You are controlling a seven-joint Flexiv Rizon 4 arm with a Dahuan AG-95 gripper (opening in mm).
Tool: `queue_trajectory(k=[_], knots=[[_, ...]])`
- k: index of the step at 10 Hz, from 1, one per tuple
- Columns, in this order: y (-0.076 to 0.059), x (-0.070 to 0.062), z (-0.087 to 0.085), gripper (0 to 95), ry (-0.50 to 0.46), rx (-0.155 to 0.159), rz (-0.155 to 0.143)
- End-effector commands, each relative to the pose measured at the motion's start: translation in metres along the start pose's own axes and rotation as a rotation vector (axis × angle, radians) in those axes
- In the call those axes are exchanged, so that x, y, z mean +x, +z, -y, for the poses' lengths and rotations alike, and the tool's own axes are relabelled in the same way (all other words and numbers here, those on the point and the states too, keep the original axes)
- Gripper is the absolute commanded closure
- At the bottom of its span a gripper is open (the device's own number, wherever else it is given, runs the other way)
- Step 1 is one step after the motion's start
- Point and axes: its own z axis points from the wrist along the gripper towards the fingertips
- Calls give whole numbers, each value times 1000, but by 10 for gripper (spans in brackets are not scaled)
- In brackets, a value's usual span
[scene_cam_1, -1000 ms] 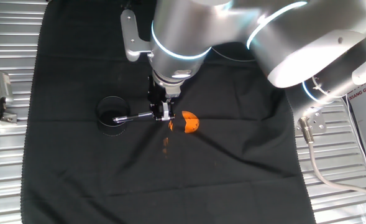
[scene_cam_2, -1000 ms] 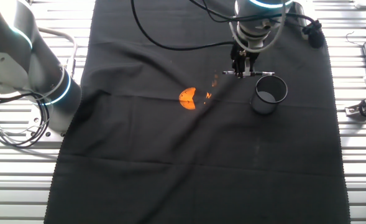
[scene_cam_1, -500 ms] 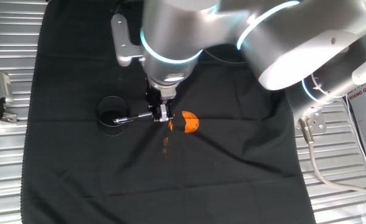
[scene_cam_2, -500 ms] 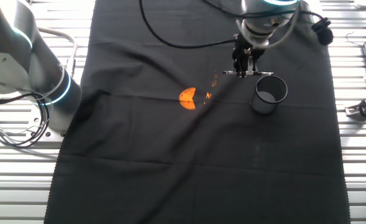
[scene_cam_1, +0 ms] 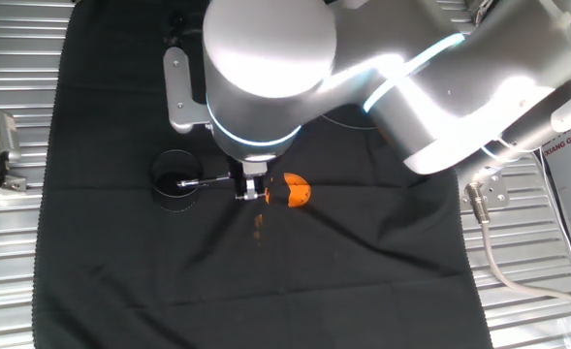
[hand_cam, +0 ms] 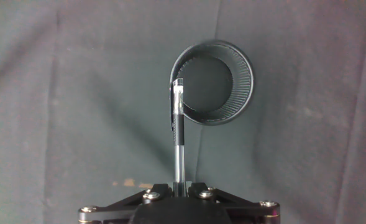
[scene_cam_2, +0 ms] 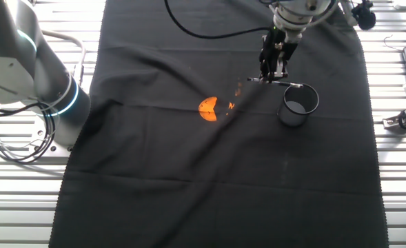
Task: Put the pen into the pen holder
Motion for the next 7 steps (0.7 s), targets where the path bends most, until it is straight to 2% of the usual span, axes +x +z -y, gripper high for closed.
queue_trajectory(k=[1, 7], knots=[[0, 0, 1, 950, -2, -10, 3], [1, -1, 1, 950, -3, -17, 4]])
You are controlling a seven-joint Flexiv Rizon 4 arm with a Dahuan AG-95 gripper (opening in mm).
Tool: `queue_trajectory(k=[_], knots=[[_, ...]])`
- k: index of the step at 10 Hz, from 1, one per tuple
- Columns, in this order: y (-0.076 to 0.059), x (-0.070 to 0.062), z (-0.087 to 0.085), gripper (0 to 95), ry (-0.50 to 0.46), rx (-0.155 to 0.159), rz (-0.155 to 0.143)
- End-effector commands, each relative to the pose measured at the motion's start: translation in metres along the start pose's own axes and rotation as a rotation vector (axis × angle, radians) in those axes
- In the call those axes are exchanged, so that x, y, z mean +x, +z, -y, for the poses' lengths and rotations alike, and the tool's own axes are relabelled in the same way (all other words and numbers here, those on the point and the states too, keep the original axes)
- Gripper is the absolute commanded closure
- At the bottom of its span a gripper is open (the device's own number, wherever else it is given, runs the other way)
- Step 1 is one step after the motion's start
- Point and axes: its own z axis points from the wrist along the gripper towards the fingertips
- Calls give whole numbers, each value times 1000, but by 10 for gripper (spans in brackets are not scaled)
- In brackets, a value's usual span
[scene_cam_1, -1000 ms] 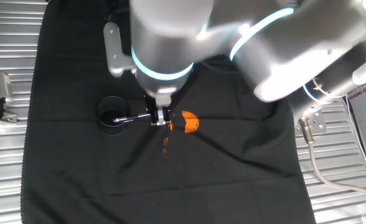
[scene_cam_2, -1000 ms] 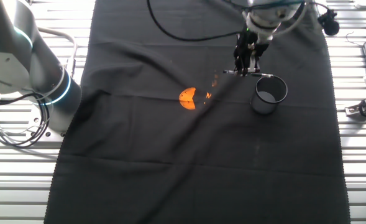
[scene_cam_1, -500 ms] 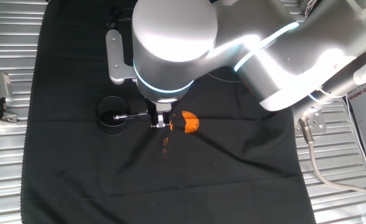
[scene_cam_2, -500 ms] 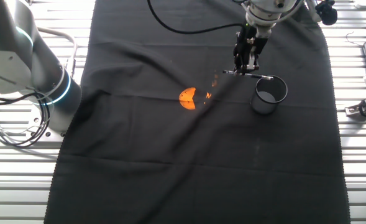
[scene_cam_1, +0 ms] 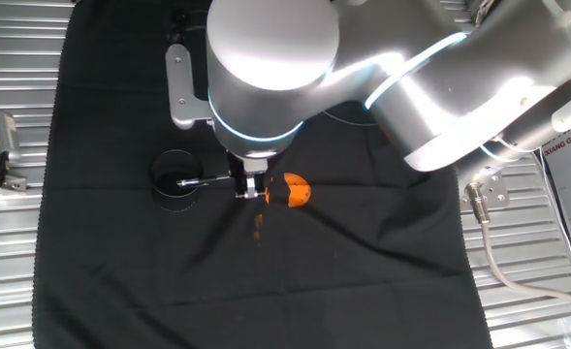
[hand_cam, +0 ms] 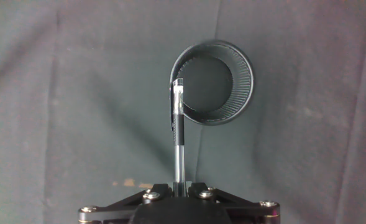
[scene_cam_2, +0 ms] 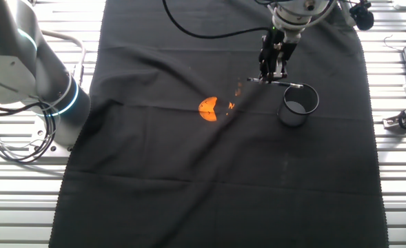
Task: Put the pen into the pen holder
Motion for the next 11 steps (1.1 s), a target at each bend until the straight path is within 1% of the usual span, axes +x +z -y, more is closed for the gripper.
queue_trajectory(k=[1, 3, 5, 6, 7, 8, 10, 11], knots=[[1, -1, 1, 950, -2, -5, 2], [1, 1, 11, 950, -9, -6, 1], [3, 2, 29, 950, -28, -9, -3], [2, 2, 30, 950, -25, -13, -9], [3, 1, 30, 950, -31, -6, -12], [5, -2, 31, 950, -32, -12, -20], [4, -7, 30, 950, -41, -18, -40], [4, -10, 29, 950, -48, -18, -58]])
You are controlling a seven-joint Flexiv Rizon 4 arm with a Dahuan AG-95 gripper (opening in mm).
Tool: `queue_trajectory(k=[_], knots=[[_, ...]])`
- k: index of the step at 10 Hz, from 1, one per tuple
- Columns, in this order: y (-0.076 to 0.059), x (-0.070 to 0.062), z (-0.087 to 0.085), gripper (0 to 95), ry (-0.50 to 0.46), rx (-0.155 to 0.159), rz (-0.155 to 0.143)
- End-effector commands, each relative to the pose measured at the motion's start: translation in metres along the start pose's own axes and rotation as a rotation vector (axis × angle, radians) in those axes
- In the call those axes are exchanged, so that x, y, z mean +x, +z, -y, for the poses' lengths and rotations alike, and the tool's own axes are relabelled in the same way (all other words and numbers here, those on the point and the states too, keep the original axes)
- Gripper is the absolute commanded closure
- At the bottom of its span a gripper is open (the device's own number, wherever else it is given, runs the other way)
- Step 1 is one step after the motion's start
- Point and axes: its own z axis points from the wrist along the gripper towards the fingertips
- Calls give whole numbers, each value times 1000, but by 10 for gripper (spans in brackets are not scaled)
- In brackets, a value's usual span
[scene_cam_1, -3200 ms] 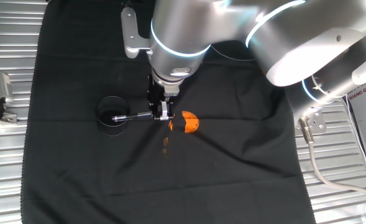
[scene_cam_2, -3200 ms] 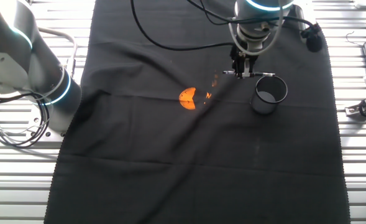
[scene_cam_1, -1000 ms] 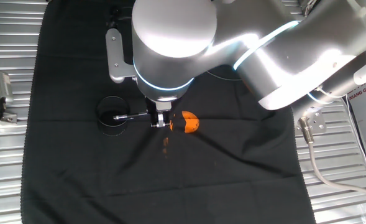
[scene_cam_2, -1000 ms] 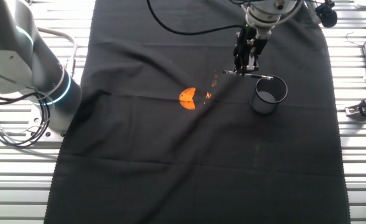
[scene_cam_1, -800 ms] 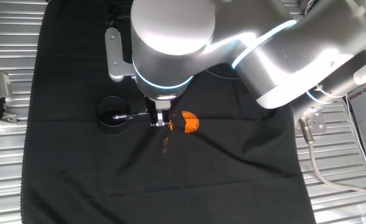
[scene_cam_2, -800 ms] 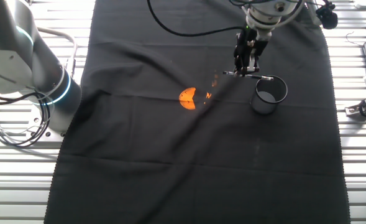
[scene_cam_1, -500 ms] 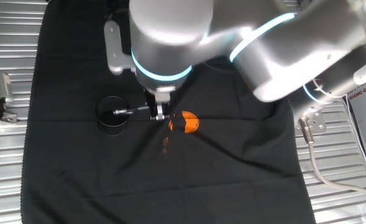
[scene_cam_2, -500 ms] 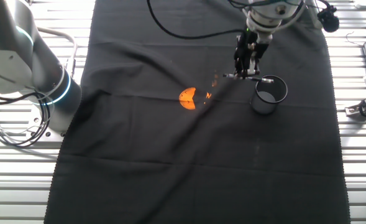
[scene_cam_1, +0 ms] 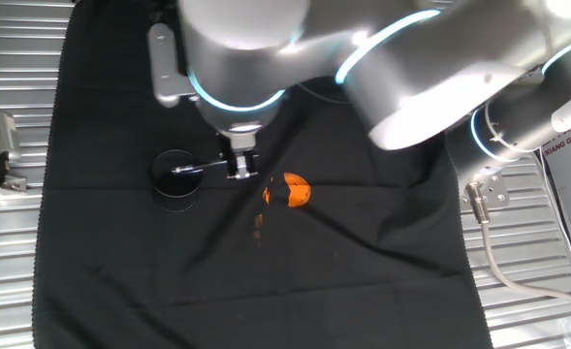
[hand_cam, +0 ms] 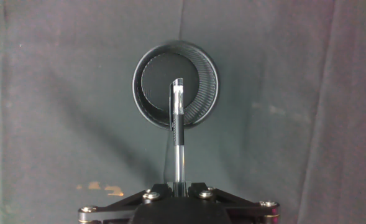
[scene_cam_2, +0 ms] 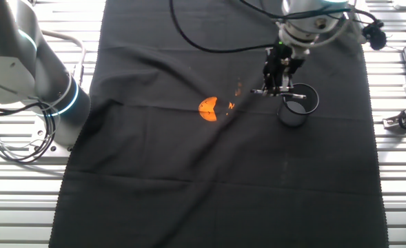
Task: Put the pen into the pen holder
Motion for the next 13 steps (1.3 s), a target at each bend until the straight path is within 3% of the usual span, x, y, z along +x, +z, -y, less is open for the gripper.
queue_trajectory(k=[1, 9, 13], knots=[[0, -2, 1, 950, -9, -2, -25], [7, -10, 3, 950, -62, -19, -154], [6, -11, 3, 950, -65, -10, -181]])
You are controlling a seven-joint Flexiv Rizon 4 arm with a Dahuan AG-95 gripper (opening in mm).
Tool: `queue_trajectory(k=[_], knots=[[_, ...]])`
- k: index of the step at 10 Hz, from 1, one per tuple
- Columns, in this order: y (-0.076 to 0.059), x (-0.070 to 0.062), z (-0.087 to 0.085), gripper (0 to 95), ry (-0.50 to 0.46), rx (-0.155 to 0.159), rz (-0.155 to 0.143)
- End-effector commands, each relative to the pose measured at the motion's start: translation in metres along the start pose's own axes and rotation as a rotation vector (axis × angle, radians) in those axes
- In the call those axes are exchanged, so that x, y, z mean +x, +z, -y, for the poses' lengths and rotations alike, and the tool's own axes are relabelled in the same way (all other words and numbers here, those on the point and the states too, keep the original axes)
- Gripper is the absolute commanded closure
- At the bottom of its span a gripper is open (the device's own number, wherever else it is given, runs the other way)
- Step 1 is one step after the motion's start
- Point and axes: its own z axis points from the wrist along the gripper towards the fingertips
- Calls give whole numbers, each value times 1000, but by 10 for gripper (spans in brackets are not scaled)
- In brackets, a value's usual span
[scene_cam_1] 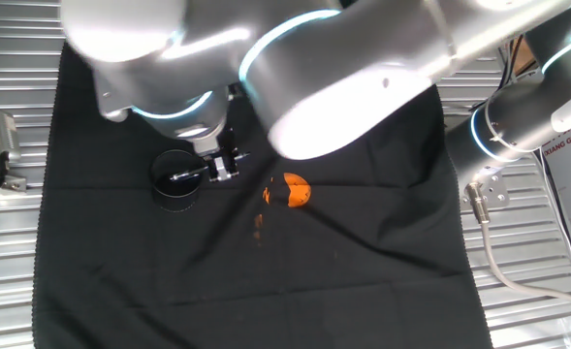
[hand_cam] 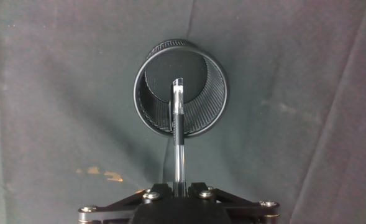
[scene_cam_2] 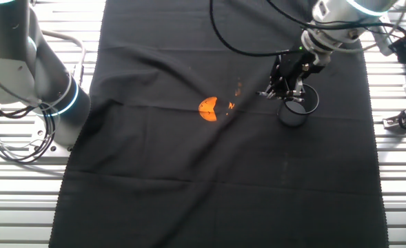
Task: Put the pen into the pen holder
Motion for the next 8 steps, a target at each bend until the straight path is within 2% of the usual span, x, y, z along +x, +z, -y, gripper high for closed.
queue_trajectory(k=[1, 3, 6, 8], knots=[[-1, 3, 0, 950, 0, 1, 4], [-3, 3, 1, 950, -4, 6, -2], [-20, -1, 4, 950, -9, 2, -18], [-21, -3, 5, 950, -7, -2, -29]])
